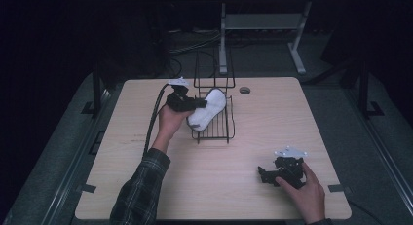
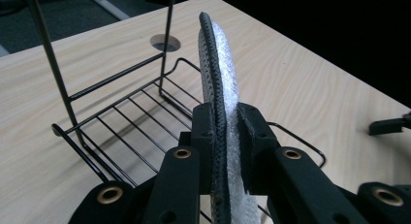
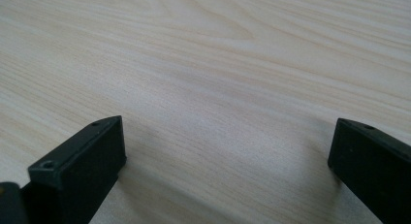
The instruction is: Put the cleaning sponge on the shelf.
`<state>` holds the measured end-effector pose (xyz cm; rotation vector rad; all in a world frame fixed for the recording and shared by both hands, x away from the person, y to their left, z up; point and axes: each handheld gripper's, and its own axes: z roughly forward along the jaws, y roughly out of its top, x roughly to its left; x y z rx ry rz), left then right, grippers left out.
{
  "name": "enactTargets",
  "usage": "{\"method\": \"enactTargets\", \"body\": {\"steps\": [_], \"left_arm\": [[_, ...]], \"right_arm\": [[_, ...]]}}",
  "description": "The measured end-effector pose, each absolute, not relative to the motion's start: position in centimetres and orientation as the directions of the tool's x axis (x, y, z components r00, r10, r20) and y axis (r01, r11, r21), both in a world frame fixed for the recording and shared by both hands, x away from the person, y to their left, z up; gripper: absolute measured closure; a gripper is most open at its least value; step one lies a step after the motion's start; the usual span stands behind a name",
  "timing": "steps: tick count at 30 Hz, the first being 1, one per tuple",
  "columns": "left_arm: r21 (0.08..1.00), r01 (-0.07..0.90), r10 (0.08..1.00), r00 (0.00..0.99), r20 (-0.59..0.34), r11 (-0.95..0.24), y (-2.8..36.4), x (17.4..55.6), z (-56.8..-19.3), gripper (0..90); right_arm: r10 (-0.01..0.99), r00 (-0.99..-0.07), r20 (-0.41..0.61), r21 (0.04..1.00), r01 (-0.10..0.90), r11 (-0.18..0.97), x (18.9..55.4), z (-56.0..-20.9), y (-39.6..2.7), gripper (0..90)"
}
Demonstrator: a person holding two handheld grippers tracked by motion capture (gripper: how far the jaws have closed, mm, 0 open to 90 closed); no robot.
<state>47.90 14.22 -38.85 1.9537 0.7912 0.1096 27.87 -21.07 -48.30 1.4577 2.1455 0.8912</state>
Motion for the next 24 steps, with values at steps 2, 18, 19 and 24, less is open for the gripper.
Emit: {"method": "enactTargets", "body": {"steps": [2, 18, 19, 24], "left_arm": [[0.82, 0.48, 0.578, 0.781, -0.237, -0.312, 14.1, 48.1, -39.1, 77.4], [0.788, 0.494, 0.652, 0.741, -0.161, -0.368, 14.2, 50.0, -39.9, 70.9], [0.787, 0.498, 0.659, 0.735, -0.16, -0.364, 14.3, 50.0, -40.0, 70.4], [0.778, 0.513, 0.68, 0.717, -0.156, -0.363, 14.7, 50.4, -40.4, 67.5]], "right_arm": [[0.925, -0.379, 0.028, 0.695, 0.673, 0.254, 27.9, -48.3, -21.1, 0.0], [0.925, -0.379, 0.03, 0.696, 0.672, 0.253, 27.9, -48.3, -21.1, 0.0], [0.925, -0.379, 0.03, 0.695, 0.673, 0.253, 27.9, -48.3, -21.1, 0.0], [0.925, -0.379, 0.03, 0.695, 0.673, 0.253, 27.9, -48.3, -21.1, 0.0]]}}
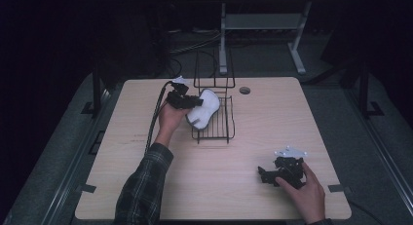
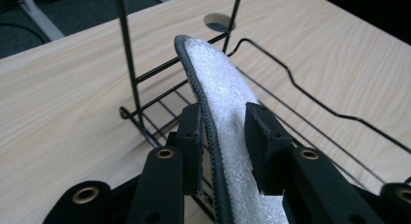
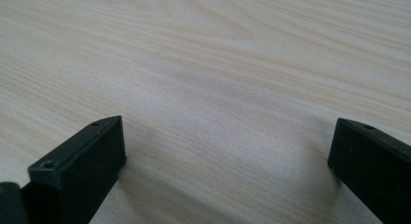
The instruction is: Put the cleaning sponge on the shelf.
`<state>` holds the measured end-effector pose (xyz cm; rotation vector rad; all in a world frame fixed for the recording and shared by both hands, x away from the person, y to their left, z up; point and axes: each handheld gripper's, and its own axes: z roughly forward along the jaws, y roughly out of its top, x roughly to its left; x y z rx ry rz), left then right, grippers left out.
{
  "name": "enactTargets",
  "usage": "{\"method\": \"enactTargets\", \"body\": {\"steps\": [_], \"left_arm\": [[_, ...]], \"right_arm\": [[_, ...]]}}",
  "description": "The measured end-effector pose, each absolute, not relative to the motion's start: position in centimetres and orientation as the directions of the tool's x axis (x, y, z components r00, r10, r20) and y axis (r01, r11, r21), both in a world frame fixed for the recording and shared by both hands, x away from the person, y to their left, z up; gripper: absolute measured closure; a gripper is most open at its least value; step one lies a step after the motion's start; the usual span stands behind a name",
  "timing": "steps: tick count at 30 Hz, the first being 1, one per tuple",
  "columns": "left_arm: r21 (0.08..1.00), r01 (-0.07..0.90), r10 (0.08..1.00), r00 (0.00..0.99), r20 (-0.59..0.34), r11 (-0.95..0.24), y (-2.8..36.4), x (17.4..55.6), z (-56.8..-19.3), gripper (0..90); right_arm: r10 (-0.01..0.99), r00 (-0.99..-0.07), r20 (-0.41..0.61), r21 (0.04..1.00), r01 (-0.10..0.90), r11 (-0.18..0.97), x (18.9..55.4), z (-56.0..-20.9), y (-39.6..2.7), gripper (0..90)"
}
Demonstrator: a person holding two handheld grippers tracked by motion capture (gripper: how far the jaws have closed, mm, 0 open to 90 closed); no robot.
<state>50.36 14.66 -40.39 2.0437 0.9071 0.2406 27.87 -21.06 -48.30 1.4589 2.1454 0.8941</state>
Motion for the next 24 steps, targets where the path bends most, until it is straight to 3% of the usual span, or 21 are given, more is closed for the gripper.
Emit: {"method": "enactTargets", "body": {"steps": [7, 12, 14, 19, 24], "left_arm": [[0.744, 0.505, 0.694, 0.716, -0.077, -0.438, 14.7, 50.5, -40.7, 62.5], [0.743, 0.51, 0.689, 0.719, -0.091, -0.433, 14.8, 50.5, -40.9, 62.3], [0.748, 0.503, 0.686, 0.722, -0.089, -0.433, 14.9, 50.3, -40.8, 66.5], [0.753, 0.501, 0.659, 0.742, -0.122, -0.425, 15.6, 49.4, -40.5, 89.2], [0.76, 0.489, 0.643, 0.756, -0.123, -0.428, 16.1, 48.3, -40.3, 89.6]], "right_arm": [[0.925, -0.379, 0.028, 0.695, 0.672, 0.254, 27.9, -48.3, -21.1, 0.0], [0.925, -0.378, 0.028, 0.695, 0.673, 0.254, 27.9, -48.3, -21.1, 0.0], [0.925, -0.378, 0.029, 0.695, 0.673, 0.253, 27.9, -48.3, -21.1, 0.0], [0.925, -0.378, 0.029, 0.696, 0.672, 0.253, 27.9, -48.3, -21.1, 0.0], [0.925, -0.379, 0.028, 0.695, 0.672, 0.254, 27.9, -48.3, -21.1, 0.0]]}}
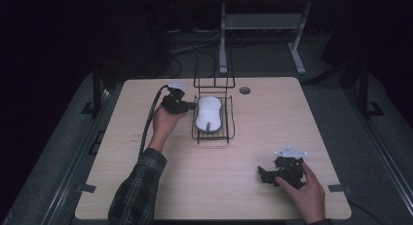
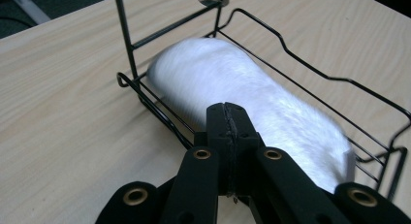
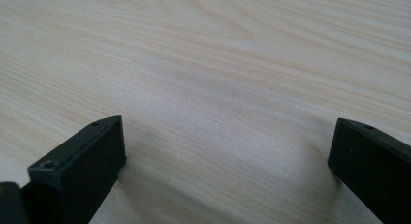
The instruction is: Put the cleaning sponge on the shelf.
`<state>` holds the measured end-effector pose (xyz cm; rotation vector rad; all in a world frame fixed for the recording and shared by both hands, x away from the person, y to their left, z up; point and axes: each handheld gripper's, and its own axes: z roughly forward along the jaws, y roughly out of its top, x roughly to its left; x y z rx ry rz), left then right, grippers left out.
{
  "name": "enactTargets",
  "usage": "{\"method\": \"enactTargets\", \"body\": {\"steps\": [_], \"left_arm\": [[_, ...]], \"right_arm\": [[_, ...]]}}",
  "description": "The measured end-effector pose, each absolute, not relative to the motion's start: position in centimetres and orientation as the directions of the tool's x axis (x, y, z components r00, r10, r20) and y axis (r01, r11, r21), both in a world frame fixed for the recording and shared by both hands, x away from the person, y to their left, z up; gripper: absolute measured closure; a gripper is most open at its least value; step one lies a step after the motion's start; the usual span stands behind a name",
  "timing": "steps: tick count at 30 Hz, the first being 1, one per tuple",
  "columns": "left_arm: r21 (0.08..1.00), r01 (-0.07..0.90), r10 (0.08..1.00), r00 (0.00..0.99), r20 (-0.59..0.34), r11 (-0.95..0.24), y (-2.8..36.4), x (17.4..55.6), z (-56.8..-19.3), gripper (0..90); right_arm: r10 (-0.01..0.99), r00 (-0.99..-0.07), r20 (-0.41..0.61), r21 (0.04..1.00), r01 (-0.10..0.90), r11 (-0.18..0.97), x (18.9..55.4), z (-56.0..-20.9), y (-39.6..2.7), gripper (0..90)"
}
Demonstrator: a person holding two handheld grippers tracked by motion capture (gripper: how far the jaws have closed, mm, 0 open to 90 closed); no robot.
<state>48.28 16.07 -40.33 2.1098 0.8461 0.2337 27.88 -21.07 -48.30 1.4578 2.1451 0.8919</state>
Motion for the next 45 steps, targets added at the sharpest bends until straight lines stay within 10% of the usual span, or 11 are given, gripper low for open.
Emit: {"method": "enactTargets", "body": {"steps": [45], "left_arm": [[0.767, 0.455, 0.56, 0.814, -0.154, -0.451, 15.0, 44.5, -40.0, 86.4]], "right_arm": [[0.925, -0.379, 0.029, 0.695, 0.672, 0.254, 27.9, -48.3, -21.1, 0.0]]}}
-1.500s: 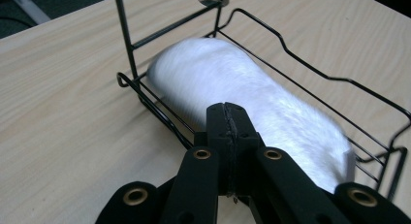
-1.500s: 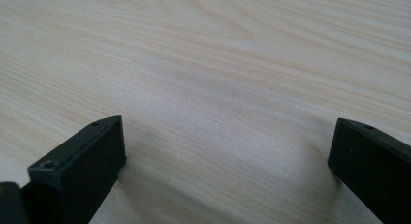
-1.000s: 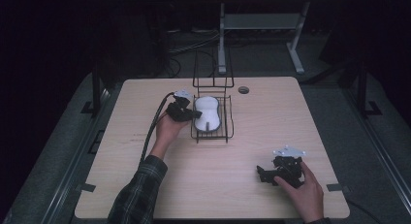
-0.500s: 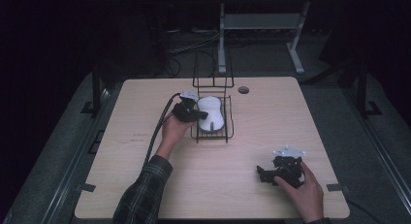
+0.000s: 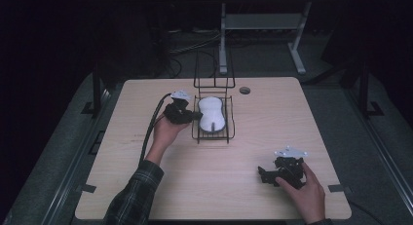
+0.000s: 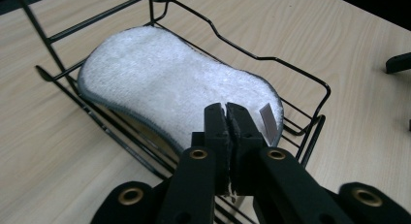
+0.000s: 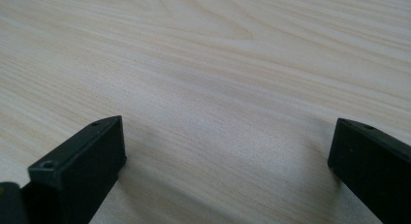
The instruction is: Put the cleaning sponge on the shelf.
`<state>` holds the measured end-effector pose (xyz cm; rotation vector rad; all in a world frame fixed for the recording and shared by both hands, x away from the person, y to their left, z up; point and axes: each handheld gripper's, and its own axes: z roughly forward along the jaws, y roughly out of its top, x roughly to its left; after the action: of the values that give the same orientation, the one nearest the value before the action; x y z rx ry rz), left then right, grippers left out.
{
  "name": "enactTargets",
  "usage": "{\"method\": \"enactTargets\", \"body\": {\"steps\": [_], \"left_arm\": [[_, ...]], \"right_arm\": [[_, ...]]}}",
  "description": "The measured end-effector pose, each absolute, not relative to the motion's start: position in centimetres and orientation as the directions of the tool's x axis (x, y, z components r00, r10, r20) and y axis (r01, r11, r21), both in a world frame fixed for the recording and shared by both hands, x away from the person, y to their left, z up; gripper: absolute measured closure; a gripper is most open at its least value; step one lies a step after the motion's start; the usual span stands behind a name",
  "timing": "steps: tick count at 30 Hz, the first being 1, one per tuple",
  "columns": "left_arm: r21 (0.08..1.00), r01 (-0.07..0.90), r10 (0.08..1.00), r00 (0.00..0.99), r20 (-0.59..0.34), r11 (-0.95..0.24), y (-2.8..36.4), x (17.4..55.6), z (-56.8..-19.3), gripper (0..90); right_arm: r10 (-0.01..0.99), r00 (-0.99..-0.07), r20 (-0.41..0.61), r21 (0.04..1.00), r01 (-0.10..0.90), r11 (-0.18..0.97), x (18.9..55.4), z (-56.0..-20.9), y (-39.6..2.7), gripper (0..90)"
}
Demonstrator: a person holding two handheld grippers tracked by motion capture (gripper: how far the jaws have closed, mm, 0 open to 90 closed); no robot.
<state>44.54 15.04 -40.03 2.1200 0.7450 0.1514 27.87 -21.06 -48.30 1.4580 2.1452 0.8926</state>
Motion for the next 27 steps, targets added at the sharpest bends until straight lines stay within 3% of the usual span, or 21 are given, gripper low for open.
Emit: {"method": "enactTargets", "body": {"steps": [3, 11, 22, 27], "left_arm": [[0.764, 0.462, 0.567, 0.809, -0.155, -0.45, 15.6, 44.2, -40.0, 81.7], [0.75, 0.481, 0.58, 0.798, -0.161, -0.453, 16.8, 42.9, -40.0, 49.7], [0.743, 0.468, 0.637, 0.768, -0.074, -0.478, 18.2, 40.6, -39.9, 16.3], [0.742, 0.481, 0.659, 0.749, -0.07, -0.468, 19.0, 39.3, -40.3, 12.8]], "right_arm": [[0.925, -0.379, 0.029, 0.695, 0.673, 0.254, 27.9, -48.3, -21.1, 0.0], [0.925, -0.379, 0.028, 0.695, 0.672, 0.255, 27.9, -48.3, -21.1, 0.0], [0.925, -0.379, 0.029, 0.695, 0.673, 0.254, 27.9, -48.3, -21.1, 0.0], [0.925, -0.379, 0.028, 0.695, 0.673, 0.255, 27.9, -48.3, -21.1, 0.0]]}}
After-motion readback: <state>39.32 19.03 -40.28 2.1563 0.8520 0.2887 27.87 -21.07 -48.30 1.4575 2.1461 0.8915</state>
